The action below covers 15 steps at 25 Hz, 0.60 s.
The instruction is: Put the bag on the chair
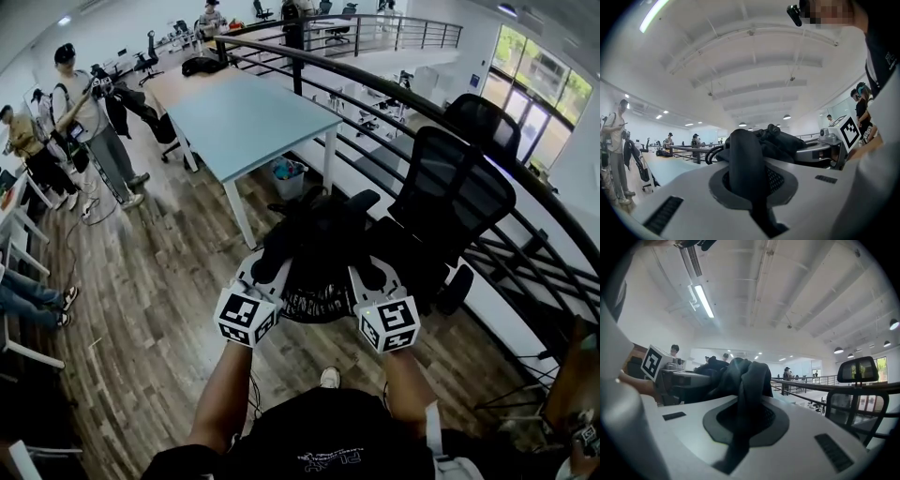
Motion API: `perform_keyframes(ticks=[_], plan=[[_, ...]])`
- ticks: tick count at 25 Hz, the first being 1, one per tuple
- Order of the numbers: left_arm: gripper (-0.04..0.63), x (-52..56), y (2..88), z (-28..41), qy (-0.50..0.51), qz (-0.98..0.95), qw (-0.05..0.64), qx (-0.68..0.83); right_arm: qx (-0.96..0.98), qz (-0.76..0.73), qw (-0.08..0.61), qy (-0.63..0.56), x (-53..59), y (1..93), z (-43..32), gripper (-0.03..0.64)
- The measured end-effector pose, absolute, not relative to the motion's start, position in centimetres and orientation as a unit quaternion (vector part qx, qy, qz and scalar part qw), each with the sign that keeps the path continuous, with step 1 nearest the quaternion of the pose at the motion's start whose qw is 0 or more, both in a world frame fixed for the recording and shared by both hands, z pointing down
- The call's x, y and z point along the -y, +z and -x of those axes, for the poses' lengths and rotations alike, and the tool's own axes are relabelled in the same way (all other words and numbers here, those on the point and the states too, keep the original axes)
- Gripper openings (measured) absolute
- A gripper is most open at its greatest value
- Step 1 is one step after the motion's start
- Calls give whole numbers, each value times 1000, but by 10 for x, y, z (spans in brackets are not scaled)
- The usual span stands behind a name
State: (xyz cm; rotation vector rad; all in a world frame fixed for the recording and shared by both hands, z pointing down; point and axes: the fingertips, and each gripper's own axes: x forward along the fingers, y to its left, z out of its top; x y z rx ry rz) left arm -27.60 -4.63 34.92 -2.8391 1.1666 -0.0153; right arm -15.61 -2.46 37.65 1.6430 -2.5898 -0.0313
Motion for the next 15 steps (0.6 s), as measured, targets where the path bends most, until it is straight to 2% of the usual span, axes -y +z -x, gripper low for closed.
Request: perform_keyframes(ticks=[15], plan=[[32, 124, 343, 178, -4, 936, 34, -350, 828, -560, 30, -4, 95, 370, 60, 25]])
